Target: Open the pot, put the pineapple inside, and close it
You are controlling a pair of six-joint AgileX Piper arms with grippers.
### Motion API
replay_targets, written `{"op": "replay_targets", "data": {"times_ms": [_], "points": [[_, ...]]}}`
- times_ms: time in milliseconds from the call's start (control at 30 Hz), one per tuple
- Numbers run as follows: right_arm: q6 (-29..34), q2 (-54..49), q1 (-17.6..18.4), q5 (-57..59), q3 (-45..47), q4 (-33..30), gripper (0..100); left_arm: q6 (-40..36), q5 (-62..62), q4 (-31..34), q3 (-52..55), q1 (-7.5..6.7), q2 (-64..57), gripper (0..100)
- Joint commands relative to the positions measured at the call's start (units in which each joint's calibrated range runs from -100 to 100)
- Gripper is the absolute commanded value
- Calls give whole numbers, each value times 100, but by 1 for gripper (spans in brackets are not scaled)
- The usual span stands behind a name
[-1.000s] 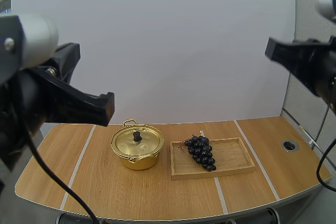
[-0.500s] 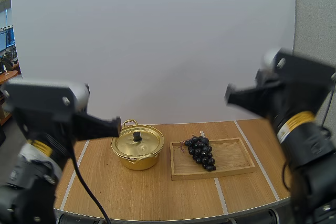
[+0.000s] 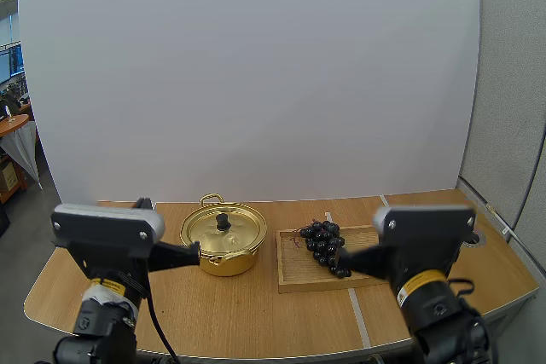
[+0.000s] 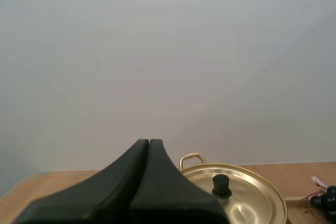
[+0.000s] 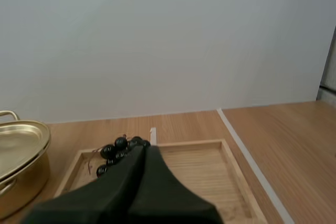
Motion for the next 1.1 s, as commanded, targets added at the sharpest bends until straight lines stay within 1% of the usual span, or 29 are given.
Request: {"op": "replay_targets", "data": {"times_ms": [0,100,200,233,300,433,600,700,833,900,967,1067], "points": [[-14,-28,-22,289,349,115,0,-61,123,-41,246,3,-28,0],[-14,-28,-22,358,349,316,0,-88,248,-41,246,3,-28,0],[-14,-28,-22,547,349,664,0,-299,311,-47,246,3,-28,0],[-14,-28,-22,750,349,852,0,-344,470,-47,246,3,-28,0],[-38,-28,-22,1110,349,972,0,-354,827,-47,246,3,-28,0],[-75,-28,13,1666,349,972,0,-362,1488,-47,246,3,-28,0],[-573,-28,13,1682,349,982,0,-362,1734,-22,246,3,-28,0],[-597,-28,19,1730,349,995,0,-391,2343,47,246,3,-28,0],[-597,-28,76,1728,349,995,0,-745,2528,327,246,65,-28,0],[-613,-28,84,1733,349,995,0,-1070,2546,609,246,72,-28,0],[-712,-28,84,1733,349,995,0,-1224,2546,789,246,72,-28,0],[-712,-28,84,1733,349,995,0,-1298,2581,829,246,72,-28,0]]}}
